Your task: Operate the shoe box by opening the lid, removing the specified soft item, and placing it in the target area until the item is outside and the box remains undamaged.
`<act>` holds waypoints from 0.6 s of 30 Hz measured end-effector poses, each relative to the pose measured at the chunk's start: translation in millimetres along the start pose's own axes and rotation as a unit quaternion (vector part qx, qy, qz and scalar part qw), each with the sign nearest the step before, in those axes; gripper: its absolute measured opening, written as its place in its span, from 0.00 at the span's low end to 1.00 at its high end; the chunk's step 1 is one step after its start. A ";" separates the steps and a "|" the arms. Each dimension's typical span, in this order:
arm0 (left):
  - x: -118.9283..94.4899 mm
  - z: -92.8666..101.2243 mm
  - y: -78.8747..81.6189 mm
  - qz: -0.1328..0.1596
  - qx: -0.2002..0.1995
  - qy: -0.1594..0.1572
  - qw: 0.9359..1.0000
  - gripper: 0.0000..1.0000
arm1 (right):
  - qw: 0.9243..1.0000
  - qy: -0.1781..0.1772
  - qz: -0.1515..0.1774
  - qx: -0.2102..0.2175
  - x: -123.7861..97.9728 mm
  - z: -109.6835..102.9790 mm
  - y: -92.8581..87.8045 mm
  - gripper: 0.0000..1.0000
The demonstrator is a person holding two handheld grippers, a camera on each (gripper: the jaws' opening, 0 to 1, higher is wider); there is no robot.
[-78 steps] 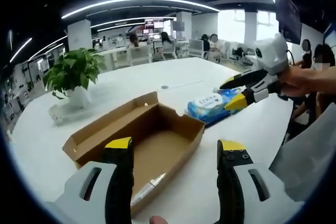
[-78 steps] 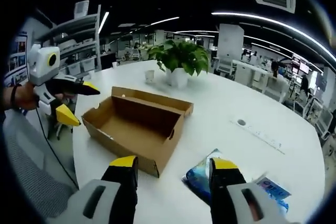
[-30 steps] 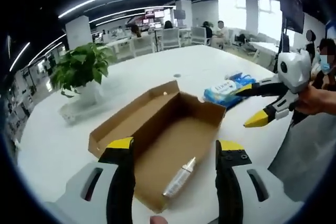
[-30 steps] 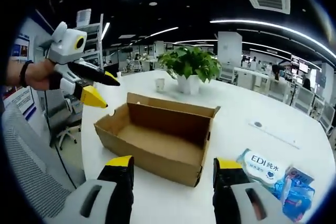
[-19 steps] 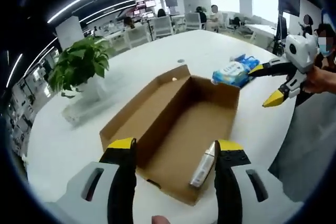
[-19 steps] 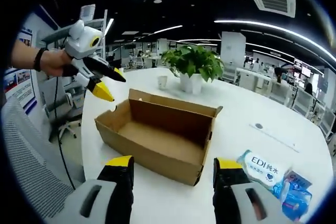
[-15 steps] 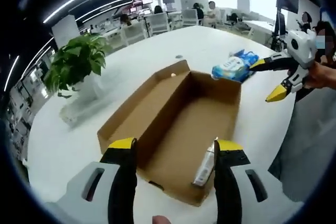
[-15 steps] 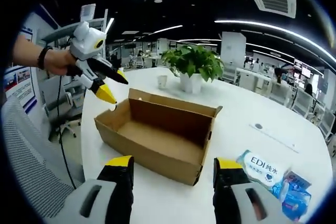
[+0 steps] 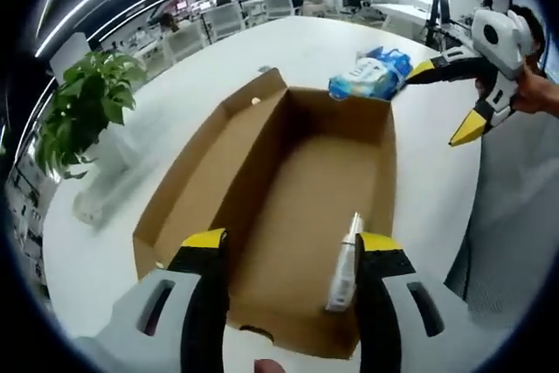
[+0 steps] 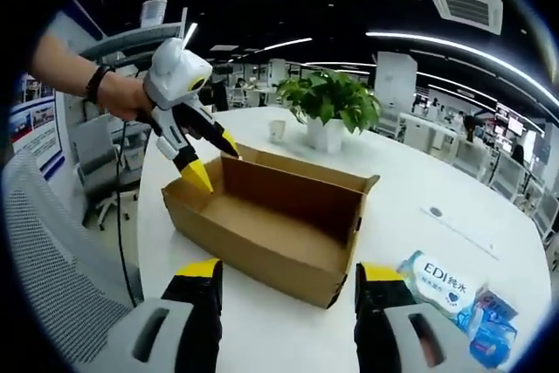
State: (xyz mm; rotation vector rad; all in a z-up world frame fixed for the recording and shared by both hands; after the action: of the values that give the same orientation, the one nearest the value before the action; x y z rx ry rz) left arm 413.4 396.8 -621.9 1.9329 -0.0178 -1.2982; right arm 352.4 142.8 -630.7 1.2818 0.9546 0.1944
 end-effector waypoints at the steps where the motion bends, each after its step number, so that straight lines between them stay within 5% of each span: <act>1: 1.5 0.3 -0.4 -0.003 0.001 -0.003 1.000 0.56 | 1.000 0.001 0.000 0.000 0.1 -0.1 -0.1 0.59; 18: 36.5 5.3 -18.1 -0.066 0.020 -0.085 0.994 0.56 | 1.000 0.008 -0.012 0.001 4.7 -1.7 -6.2 0.60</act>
State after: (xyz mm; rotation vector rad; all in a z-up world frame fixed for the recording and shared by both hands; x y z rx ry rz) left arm 419.4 390.9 -662.1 1.8774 -0.0016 -1.5575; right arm 351.8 144.8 -638.3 1.2717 0.9841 0.1850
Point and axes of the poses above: the point that each gripper's makers call its tool centre point, and the gripper's own axes: x roughly forward along the fingers, z roughly to its right, y roughly out of its top, the point moved 8 cm from there along -x, roughly backward along the fingers, and after that the axes turned 4 degrees about x, right-handed, at the moved point
